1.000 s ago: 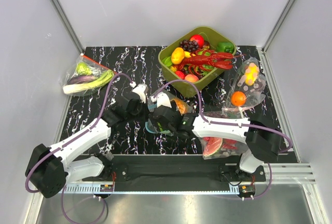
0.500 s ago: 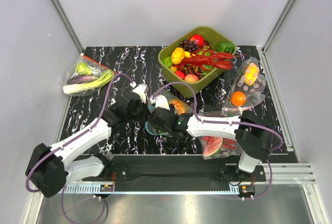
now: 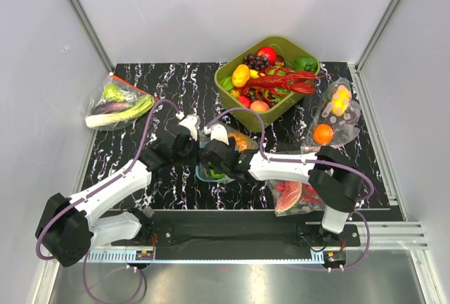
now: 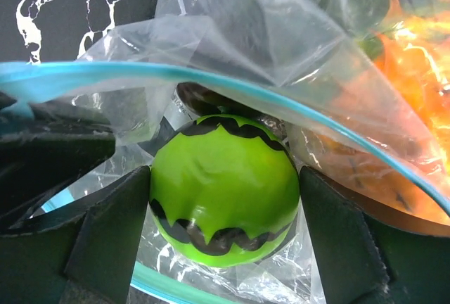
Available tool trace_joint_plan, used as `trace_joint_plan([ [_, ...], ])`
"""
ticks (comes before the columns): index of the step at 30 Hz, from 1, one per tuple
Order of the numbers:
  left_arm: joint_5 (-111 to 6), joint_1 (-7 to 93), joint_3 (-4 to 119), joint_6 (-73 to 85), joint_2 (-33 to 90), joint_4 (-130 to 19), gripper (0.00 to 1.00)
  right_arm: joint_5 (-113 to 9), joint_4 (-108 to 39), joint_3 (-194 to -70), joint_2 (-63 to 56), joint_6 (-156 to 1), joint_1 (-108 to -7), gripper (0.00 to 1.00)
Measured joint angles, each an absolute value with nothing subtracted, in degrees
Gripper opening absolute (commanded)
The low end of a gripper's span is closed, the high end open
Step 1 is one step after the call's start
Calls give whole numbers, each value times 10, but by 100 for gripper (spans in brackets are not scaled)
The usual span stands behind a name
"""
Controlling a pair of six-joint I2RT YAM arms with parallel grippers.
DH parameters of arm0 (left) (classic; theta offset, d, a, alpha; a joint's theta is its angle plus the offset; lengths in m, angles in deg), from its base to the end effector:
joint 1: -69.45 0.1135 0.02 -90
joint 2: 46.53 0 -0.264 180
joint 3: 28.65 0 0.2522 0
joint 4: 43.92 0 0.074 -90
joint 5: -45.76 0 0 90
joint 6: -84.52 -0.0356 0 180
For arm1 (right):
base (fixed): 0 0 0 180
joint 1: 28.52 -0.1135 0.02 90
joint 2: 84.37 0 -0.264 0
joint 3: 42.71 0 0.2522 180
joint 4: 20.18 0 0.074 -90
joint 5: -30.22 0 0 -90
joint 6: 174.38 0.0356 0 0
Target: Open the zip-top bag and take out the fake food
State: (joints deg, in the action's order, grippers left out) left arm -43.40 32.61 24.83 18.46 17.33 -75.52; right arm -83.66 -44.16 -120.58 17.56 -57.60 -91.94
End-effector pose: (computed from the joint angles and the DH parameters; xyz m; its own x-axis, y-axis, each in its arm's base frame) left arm 0.1870 -0.1394 0.2318 -0.7290 0.0392 -0.6834 0.3228 0.9001 -0.2927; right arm 0.1812 0.3299 0.1897 -0.6109 -0.3003 -0.7325 -0.4720 0.8810 0.0325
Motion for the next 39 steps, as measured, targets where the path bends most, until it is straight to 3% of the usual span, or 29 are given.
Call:
trace_joint_plan([
  [6,-425,327,248,183,173,-767,0,-823,-438,-1213,188,-573,-916,91],
  [8,-425,327,248,184,173,-771,0,-819,-439,-1216,192,-572,-915,84],
  [10,-426,327,248,184,173,-770,0,-811,-439,-1219,194,-571,-913,66],
  [13,-425,327,248,183,173,-774,0,-805,-441,-1220,194,-569,-913,51],
  [16,-425,327,248,183,173,-774,0,-798,-447,-1221,192,-566,-912,47],
  [25,-429,324,248,184,173,-764,0,-745,-548,-1225,101,-581,-911,46],
  [39,-429,324,248,184,181,-760,0,-696,-562,-1240,-39,-614,-835,47],
])
